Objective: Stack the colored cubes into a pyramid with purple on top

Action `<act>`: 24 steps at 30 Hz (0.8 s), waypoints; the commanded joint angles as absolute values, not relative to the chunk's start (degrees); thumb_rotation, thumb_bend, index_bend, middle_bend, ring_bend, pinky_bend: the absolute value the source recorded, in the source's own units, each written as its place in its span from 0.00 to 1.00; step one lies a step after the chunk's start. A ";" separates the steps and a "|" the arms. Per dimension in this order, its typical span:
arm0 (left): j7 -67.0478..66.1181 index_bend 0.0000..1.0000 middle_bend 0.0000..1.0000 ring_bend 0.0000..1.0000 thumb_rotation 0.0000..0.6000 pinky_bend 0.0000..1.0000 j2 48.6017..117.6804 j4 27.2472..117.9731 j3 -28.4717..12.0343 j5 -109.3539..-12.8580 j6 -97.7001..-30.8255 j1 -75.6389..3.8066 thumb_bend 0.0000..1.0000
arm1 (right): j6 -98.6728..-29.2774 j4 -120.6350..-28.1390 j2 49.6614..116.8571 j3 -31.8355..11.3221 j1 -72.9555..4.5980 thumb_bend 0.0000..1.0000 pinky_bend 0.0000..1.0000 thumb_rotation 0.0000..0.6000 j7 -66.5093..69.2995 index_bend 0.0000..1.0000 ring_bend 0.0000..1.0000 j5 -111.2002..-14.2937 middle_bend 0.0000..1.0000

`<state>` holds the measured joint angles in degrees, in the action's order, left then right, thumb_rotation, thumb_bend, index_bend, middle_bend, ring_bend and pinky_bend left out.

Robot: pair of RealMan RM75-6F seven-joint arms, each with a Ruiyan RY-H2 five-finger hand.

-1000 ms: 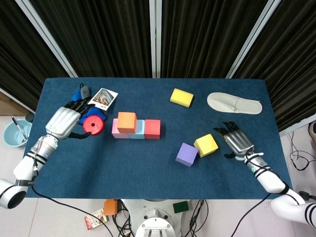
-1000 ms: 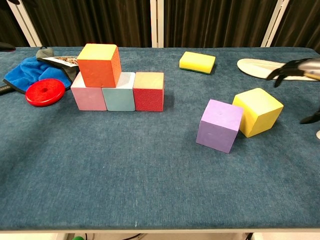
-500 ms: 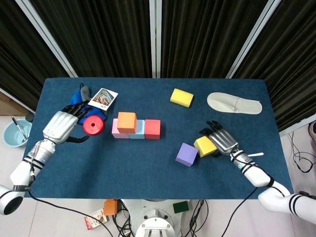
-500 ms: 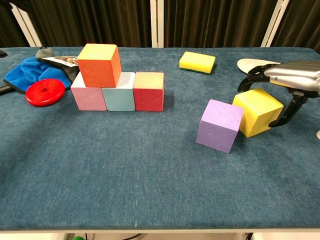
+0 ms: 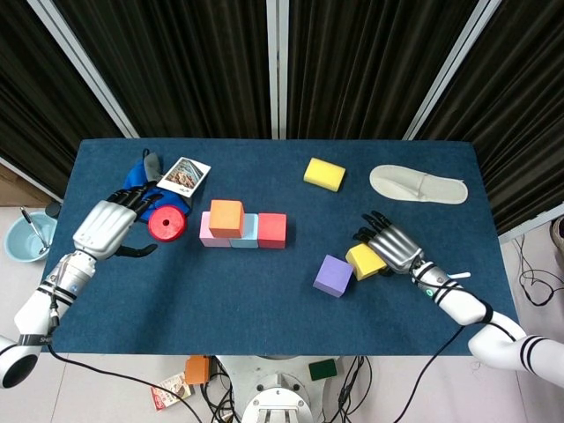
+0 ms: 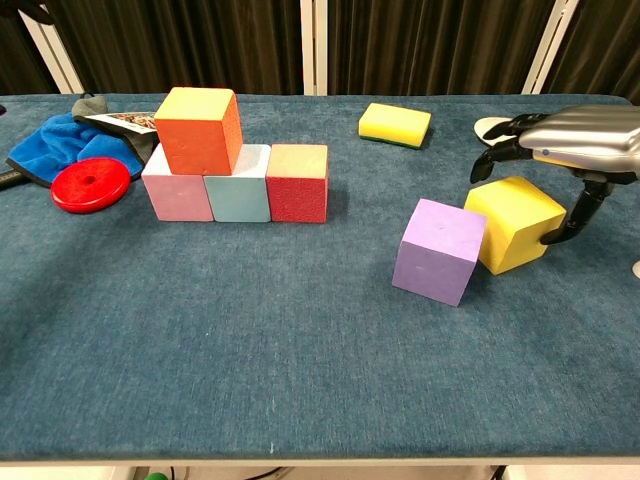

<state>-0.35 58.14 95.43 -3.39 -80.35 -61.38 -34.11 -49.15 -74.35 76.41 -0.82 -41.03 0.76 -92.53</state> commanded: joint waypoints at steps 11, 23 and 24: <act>-0.02 0.12 0.03 0.09 0.74 0.18 57.00 95.91 -3.78 -80.24 -61.16 -32.97 0.17 | -51.65 -70.92 77.21 0.27 -42.19 0.09 0.00 1.00 2.78 0.48 0.11 -94.30 0.42; -2.29 0.12 0.03 0.09 0.76 0.18 56.08 96.91 -3.46 -80.36 -64.51 -29.78 0.17 | -47.73 -85.97 72.61 -12.83 -44.88 0.09 0.00 1.00 -8.46 0.52 0.15 -70.42 0.47; -2.64 0.12 0.03 0.09 0.75 0.18 56.29 96.85 -3.33 -80.48 -64.80 -29.51 0.17 | -47.20 -87.15 72.66 -13.70 -45.61 0.09 0.00 1.00 -10.34 0.52 0.15 -67.73 0.47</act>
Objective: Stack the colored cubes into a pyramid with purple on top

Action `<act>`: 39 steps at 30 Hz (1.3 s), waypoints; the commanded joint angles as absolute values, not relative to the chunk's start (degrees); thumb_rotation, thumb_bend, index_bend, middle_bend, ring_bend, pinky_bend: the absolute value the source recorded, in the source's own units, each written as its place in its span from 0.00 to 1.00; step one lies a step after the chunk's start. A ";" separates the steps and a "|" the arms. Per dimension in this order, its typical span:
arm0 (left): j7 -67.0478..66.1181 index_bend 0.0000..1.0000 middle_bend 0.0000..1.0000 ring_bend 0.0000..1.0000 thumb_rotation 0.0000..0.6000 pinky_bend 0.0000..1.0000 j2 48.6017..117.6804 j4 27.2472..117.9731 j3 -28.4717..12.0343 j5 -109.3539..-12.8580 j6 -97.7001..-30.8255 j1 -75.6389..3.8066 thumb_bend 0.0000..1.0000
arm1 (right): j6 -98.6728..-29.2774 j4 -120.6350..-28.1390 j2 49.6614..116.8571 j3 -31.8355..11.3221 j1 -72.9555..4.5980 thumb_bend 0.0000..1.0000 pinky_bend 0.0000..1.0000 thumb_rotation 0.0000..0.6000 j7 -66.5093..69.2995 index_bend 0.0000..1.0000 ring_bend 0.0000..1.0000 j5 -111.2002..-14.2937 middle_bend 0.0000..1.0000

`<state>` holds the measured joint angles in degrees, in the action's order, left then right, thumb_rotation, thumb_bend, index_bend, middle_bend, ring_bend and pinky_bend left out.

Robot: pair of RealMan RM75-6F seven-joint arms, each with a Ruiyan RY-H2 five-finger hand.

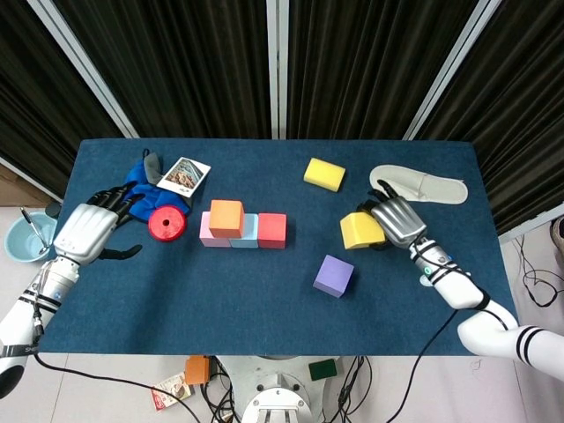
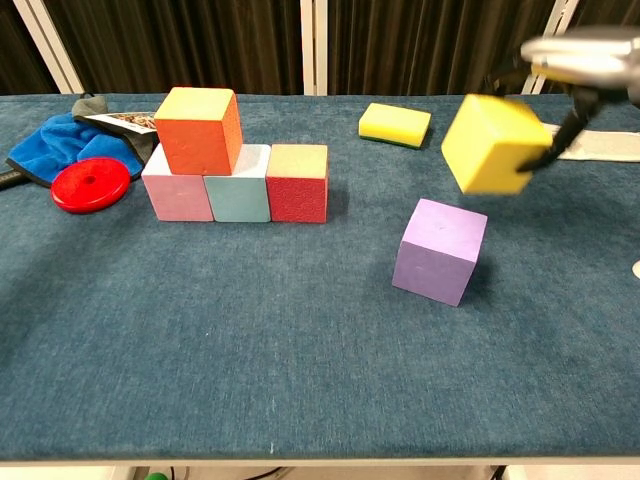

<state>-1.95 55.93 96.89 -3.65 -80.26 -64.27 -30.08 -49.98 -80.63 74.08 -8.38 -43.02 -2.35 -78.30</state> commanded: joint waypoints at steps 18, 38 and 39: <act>-7.73 0.12 0.03 0.09 0.82 0.18 59.64 95.64 -0.88 -84.32 -70.33 -24.32 0.18 | -52.86 -90.82 84.90 -18.79 -65.20 0.09 0.00 1.00 -38.96 0.53 0.17 -27.39 0.47; -3.70 0.12 0.03 0.09 0.87 0.18 62.56 91.57 -0.34 -87.52 -72.47 -22.17 0.17 | -55.51 -84.15 94.01 -19.66 -76.57 0.09 0.00 1.00 -47.75 0.53 0.17 -14.02 0.47; -3.54 0.12 0.03 0.09 0.86 0.18 62.63 91.46 -0.32 -87.66 -72.53 -22.09 0.17 | -55.72 -84.31 94.19 -19.84 -76.90 0.09 0.00 1.00 -47.93 0.54 0.17 -13.42 0.46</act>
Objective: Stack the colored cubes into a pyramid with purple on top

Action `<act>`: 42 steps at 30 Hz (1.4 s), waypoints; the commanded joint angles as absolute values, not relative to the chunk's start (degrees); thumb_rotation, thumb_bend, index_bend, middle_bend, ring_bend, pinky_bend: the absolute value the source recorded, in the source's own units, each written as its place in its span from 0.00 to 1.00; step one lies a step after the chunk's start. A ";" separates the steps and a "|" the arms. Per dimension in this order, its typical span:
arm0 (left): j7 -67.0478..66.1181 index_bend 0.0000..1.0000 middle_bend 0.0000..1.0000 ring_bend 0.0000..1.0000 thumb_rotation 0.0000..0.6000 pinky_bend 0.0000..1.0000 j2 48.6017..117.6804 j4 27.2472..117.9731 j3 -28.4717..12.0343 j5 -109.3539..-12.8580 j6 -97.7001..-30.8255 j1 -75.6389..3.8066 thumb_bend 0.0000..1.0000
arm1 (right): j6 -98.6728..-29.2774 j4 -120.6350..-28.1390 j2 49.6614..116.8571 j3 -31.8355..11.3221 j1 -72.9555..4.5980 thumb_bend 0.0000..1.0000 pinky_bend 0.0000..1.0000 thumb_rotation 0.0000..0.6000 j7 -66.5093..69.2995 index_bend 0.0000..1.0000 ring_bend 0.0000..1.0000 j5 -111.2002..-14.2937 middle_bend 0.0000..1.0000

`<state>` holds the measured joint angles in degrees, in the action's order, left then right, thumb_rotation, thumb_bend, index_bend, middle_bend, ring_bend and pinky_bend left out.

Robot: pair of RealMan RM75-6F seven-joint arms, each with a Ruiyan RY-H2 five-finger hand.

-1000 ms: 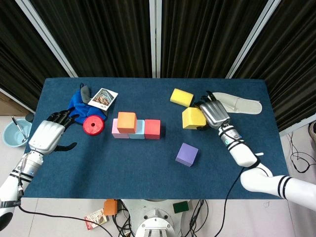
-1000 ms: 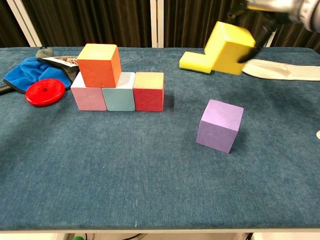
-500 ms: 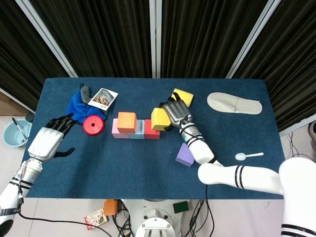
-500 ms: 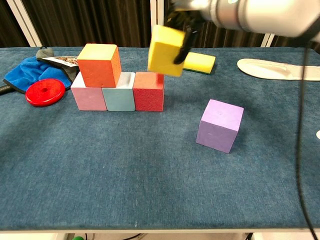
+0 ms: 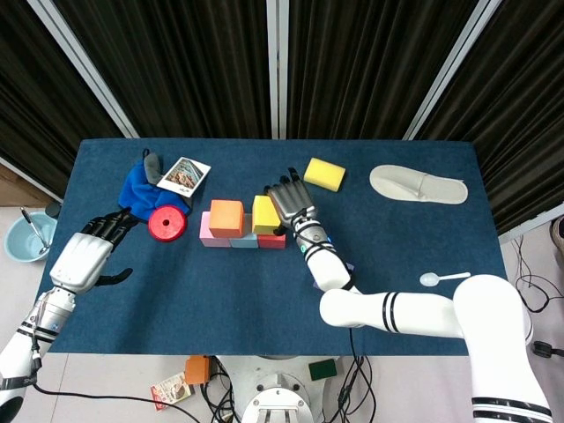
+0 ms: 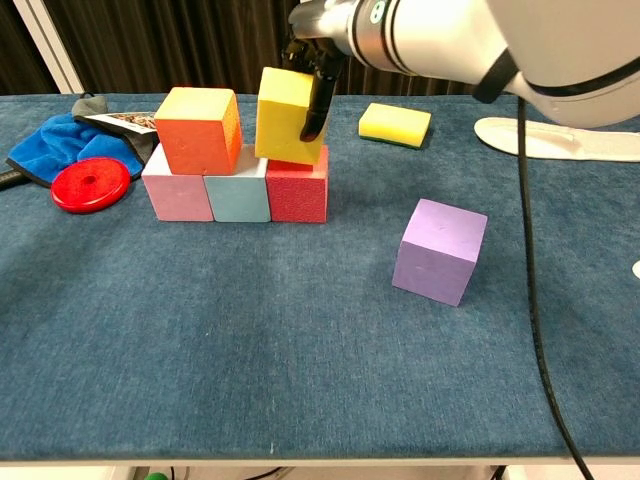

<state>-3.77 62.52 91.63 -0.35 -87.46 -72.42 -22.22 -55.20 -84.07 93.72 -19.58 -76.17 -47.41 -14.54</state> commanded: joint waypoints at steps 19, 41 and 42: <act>-1.65 0.12 0.03 0.09 0.86 0.18 63.31 90.24 -0.28 -88.51 -72.25 -21.50 0.17 | -58.07 -84.25 95.57 -19.65 -80.31 0.07 0.00 1.00 -52.85 0.42 0.15 -7.85 0.39; -2.45 0.12 0.03 0.09 0.86 0.18 63.05 91.19 -0.76 -88.67 -71.75 -21.56 0.17 | -58.41 -86.11 94.28 -18.81 -79.01 0.07 0.00 1.00 -51.80 0.31 0.15 -8.64 0.35; -2.46 0.12 0.03 0.09 0.86 0.18 63.06 91.23 -0.78 -88.68 -71.76 -21.56 0.18 | -58.46 -86.11 94.28 -18.80 -78.98 0.07 0.00 1.00 -51.78 0.33 0.15 -8.66 0.36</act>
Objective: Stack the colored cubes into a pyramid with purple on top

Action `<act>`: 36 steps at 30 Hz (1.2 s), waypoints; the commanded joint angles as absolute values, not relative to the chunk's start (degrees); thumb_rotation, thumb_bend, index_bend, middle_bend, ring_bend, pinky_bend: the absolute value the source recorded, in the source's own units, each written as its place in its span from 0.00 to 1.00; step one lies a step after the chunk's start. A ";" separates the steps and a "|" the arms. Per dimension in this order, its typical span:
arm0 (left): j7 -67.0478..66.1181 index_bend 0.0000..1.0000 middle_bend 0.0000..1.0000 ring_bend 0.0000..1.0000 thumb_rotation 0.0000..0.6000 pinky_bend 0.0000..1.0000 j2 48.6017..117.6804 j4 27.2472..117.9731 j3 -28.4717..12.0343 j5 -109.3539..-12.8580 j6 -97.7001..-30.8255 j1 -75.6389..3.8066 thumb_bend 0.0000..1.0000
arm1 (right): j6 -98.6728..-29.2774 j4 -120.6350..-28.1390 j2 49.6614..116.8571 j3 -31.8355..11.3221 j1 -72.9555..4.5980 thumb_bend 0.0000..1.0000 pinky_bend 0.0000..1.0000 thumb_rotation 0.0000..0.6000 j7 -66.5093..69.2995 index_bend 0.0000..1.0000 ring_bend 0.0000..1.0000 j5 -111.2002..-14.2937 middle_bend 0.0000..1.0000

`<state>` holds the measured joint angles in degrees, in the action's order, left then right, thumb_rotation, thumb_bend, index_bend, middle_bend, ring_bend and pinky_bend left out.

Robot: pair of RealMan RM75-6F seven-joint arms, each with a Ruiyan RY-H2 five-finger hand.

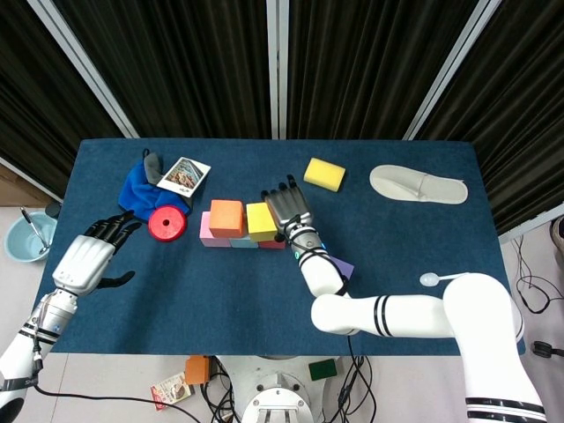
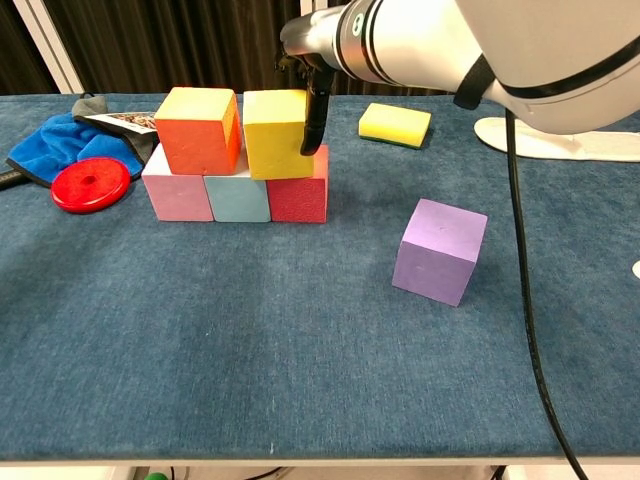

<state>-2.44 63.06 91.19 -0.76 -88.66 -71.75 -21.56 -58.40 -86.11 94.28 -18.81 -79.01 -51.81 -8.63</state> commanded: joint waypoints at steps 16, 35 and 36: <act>-2.08 0.12 0.03 0.09 0.87 0.18 63.24 90.99 -0.89 -89.03 -71.67 -21.57 0.17 | -59.68 -86.54 94.22 -19.85 -78.59 0.07 0.00 1.00 -50.74 0.45 0.15 -9.26 0.42; -1.44 0.12 0.03 0.09 0.85 0.18 63.10 90.66 -0.72 -89.22 -71.45 -21.44 0.17 | -60.10 -83.34 97.17 -20.83 -80.16 0.07 0.00 1.00 -52.37 0.45 0.15 -8.21 0.41; -1.39 0.12 0.03 0.09 0.86 0.18 63.12 90.65 -0.70 -89.23 -71.45 -21.42 0.17 | -60.07 -83.19 97.26 -20.92 -80.19 0.07 0.00 1.00 -52.41 0.45 0.15 -8.12 0.41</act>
